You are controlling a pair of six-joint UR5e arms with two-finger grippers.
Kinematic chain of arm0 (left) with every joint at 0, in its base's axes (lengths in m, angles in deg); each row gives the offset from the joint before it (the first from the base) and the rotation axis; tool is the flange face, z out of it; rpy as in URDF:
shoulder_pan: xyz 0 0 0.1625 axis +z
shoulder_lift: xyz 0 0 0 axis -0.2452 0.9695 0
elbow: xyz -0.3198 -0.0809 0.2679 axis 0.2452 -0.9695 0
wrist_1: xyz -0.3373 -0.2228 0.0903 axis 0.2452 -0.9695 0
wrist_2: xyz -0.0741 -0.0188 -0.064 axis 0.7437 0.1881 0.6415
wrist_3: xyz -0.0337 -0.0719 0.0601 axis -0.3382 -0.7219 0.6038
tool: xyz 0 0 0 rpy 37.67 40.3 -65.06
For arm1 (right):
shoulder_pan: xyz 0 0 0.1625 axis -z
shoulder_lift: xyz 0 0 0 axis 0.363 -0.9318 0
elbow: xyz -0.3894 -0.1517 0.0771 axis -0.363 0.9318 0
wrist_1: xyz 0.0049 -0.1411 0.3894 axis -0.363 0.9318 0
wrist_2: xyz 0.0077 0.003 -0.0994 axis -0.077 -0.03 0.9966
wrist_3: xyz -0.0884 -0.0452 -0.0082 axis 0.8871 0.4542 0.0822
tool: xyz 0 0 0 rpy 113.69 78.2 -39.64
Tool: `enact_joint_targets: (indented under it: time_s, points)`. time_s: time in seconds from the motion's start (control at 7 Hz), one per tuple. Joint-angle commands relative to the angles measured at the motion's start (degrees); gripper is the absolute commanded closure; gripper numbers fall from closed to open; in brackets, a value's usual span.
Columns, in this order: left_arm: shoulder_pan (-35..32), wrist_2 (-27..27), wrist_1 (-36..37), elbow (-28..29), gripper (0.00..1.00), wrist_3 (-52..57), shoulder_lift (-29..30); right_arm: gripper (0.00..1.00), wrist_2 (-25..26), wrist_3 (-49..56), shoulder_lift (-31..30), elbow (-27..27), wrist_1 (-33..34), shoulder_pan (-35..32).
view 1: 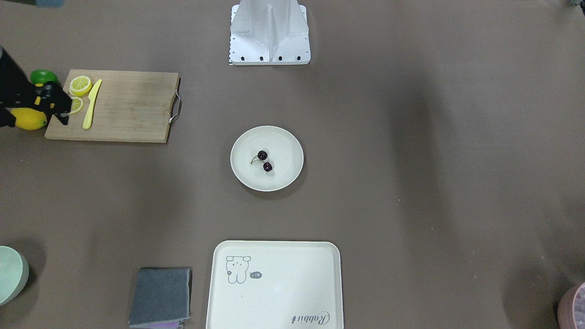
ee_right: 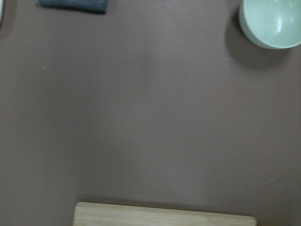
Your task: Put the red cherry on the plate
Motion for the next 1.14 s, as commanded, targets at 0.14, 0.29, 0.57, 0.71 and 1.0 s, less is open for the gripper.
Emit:
enact_joint_targets:
  time_s: [0.14, 0.29, 0.57, 0.71, 1.0]
  points:
    - [-2.08, 1.30, -0.11, -0.18, 0.02, 3.99, -2.70, 0.00, -3.51, 21.54, -4.12, 22.69, -16.87, -13.84]
    - [-2.08, 0.68, -0.19, -0.09, 0.02, 3.99, -3.74, 0.00, -6.06, 27.09, -7.09, 24.93, -17.25, -18.15]
    - [-2.87, 0.85, 0.07, 0.00, 0.02, 3.90, -4.54, 0.00, -6.17, 30.22, -11.24, 24.61, -17.26, -24.41]
    - [-2.96, 1.29, 0.59, 0.18, 0.02, 3.90, -4.81, 0.00, -6.26, 29.88, -11.43, 24.60, -17.17, -26.09]
    - [-3.14, 1.29, 2.88, 0.09, 0.02, 3.90, -5.77, 0.00, -6.17, 29.44, -12.21, 25.04, -17.17, -27.59]
